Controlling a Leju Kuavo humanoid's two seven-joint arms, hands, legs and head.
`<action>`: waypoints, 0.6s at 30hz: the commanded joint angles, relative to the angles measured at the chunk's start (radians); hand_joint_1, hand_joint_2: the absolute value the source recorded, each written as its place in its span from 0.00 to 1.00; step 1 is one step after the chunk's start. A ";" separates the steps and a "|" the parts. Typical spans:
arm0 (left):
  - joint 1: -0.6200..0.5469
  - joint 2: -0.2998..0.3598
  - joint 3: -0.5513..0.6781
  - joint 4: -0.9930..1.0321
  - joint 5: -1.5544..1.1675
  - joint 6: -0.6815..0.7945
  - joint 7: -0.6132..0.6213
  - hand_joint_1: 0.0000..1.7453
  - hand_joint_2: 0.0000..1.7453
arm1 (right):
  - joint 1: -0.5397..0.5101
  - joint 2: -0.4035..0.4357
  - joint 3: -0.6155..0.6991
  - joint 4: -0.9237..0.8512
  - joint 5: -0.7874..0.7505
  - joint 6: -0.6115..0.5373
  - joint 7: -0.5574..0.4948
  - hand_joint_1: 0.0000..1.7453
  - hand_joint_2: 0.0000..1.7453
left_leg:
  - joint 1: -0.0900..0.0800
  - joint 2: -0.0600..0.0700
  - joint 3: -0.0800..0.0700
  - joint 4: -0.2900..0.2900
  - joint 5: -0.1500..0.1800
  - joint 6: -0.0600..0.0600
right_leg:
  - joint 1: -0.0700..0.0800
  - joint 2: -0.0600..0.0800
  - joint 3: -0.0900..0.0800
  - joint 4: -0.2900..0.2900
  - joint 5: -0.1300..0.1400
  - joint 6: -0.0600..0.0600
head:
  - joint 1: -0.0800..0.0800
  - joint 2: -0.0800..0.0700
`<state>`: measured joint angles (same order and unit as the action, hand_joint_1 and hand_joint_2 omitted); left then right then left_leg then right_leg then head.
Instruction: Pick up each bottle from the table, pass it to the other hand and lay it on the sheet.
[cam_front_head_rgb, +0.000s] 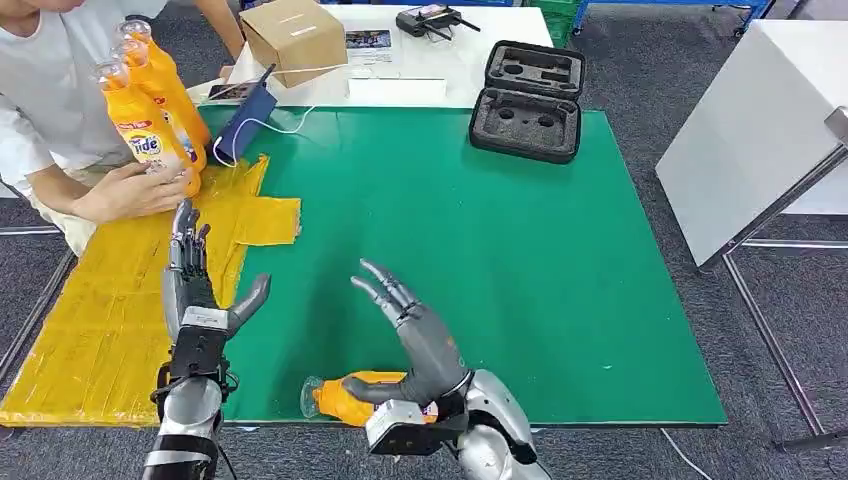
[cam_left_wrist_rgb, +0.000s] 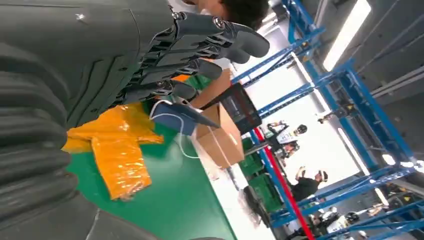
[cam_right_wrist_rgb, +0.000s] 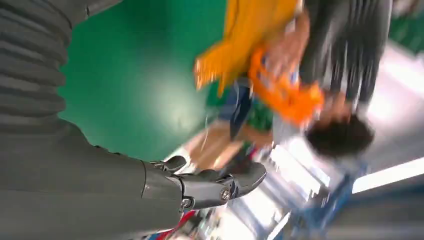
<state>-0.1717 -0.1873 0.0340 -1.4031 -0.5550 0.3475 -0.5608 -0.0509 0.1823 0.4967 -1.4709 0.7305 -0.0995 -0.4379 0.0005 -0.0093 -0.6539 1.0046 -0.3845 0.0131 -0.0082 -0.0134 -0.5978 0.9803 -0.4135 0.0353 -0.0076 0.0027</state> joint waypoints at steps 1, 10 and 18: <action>-0.081 0.010 0.010 0.109 0.016 -0.010 -0.006 0.00 1.00 | -0.069 -0.061 0.147 0.199 0.019 0.021 -0.002 0.00 1.00 | 0.000 0.001 0.003 -0.001 0.000 -0.001 | 0.000 0.001 0.003 -0.002 0.000 -0.001 | 0.000 0.000; -0.091 0.008 0.010 0.121 0.025 -0.011 -0.008 0.00 1.00 | -0.086 -0.060 0.188 0.251 0.063 0.008 0.017 0.00 1.00 | 0.000 0.001 0.004 -0.001 -0.001 -0.001 | 0.000 0.001 0.005 -0.002 -0.001 -0.001 | 0.000 0.000; -0.083 0.008 0.017 0.100 0.036 -0.008 -0.001 0.00 1.00 | -0.133 -0.054 0.259 0.355 0.263 -0.115 0.125 0.00 1.00 | 0.000 0.001 0.004 -0.001 -0.001 -0.001 | 0.000 0.001 0.004 -0.002 -0.001 -0.001 | 0.000 0.000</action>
<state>-0.2205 -0.1873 0.0416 -1.3512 -0.5307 0.3406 -0.5703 -0.1031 0.1492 0.6626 -1.2883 0.8433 -0.1139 -0.3968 0.0005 -0.0092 -0.6542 1.0047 -0.3845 0.0131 -0.0083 -0.0134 -0.5981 0.9802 -0.4135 0.0353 -0.0080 0.0027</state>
